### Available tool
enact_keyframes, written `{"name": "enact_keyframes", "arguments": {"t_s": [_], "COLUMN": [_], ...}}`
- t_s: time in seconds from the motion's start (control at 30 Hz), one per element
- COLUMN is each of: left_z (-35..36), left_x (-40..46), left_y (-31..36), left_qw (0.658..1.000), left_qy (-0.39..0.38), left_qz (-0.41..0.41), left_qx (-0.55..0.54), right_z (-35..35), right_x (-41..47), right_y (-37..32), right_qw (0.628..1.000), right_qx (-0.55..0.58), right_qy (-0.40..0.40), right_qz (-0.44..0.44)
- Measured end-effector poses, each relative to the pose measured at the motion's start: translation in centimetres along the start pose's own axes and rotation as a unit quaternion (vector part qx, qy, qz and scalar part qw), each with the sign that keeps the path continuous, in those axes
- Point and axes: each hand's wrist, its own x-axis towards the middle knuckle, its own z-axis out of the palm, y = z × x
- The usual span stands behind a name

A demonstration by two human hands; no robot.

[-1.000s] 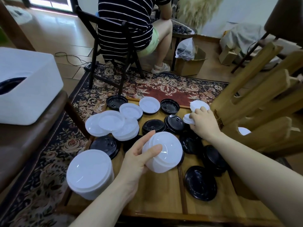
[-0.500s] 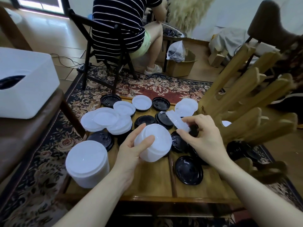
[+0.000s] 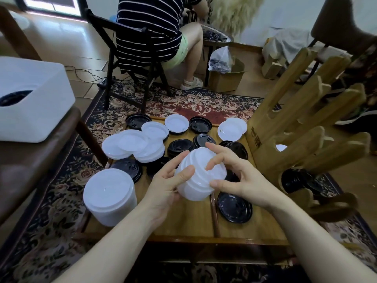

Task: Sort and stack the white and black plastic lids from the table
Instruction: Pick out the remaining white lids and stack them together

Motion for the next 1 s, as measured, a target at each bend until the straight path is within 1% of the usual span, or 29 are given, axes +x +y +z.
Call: {"name": "enact_keyframes", "arguments": {"t_s": [0.07, 0.23, 0.47, 0.63, 0.83, 1.0], "left_z": [0.1, 0.5, 0.6, 0.6, 0.6, 0.7], "left_x": [-0.1, -0.2, -0.1, -0.1, -0.1, -0.2], "left_y": [-0.2, -0.2, -0.8, -1.2, -1.3, -1.2], "left_qw": [1.000, 1.000, 0.998, 0.997, 0.997, 0.992], "left_qy": [0.001, 0.012, 0.045, 0.061, 0.069, 0.082], "left_qz": [0.001, 0.009, 0.037, 0.049, 0.044, 0.090], "left_qx": [0.002, -0.003, -0.001, -0.005, 0.004, 0.041], "right_z": [-0.1, 1.3, 2.9, 3.6, 3.6, 3.9], "right_x": [0.3, 0.5, 0.7, 0.9, 0.7, 0.6], "right_y": [0.2, 0.3, 0.5, 0.4, 0.3, 0.9], "right_qw": [1.000, 0.995, 0.990, 0.984, 0.983, 0.982], "right_qx": [-0.010, -0.047, -0.039, -0.062, -0.086, -0.076], "right_qy": [0.014, 0.085, 0.137, 0.161, 0.153, 0.164], "right_qz": [0.007, 0.007, 0.022, 0.045, 0.047, 0.049]}}
